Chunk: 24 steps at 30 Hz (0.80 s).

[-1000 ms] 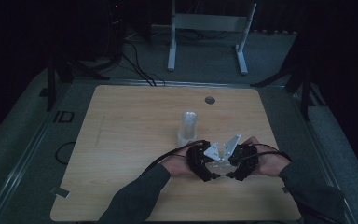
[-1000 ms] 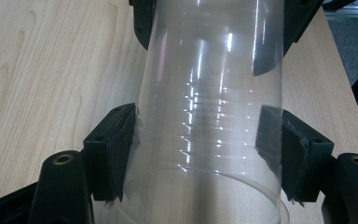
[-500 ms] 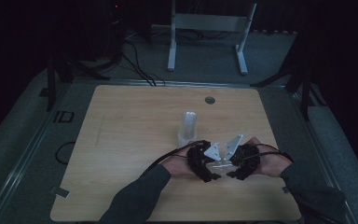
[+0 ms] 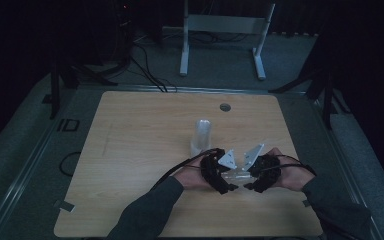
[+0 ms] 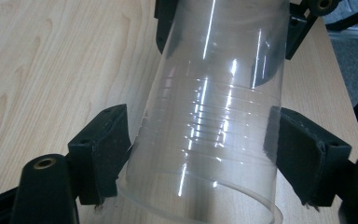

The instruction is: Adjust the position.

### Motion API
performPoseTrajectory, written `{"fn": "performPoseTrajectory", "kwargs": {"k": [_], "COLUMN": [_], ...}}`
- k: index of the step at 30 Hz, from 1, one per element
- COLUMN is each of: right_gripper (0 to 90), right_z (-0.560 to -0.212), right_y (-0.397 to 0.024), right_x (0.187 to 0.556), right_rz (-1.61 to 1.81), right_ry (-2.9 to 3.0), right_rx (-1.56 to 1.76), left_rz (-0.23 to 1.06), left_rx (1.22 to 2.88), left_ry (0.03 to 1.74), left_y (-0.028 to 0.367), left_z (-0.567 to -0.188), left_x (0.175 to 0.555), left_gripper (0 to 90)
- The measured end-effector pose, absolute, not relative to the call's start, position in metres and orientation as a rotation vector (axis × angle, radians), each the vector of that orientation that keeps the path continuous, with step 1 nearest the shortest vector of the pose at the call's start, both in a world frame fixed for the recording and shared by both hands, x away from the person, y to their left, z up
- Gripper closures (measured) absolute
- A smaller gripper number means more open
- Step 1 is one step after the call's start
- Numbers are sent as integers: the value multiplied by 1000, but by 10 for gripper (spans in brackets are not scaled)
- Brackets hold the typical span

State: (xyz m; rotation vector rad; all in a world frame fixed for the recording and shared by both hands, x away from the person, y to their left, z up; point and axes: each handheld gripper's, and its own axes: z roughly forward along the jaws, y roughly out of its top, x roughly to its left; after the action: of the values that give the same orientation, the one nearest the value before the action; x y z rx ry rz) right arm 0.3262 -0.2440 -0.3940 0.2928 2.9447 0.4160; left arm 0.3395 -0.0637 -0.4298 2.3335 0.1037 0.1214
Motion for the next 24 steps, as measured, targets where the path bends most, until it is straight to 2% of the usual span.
{"fn": "performPoseTrajectory", "kwargs": {"k": [24], "right_gripper": [418], "right_z": [-408], "right_y": [-267], "right_x": [332], "right_rz": [419], "right_ry": [2878], "right_rx": [509], "left_rz": [133], "left_rx": [2257], "left_ry": [148], "left_y": [-53], "left_z": [-422], "left_x": [345], "left_gripper": [213]}}
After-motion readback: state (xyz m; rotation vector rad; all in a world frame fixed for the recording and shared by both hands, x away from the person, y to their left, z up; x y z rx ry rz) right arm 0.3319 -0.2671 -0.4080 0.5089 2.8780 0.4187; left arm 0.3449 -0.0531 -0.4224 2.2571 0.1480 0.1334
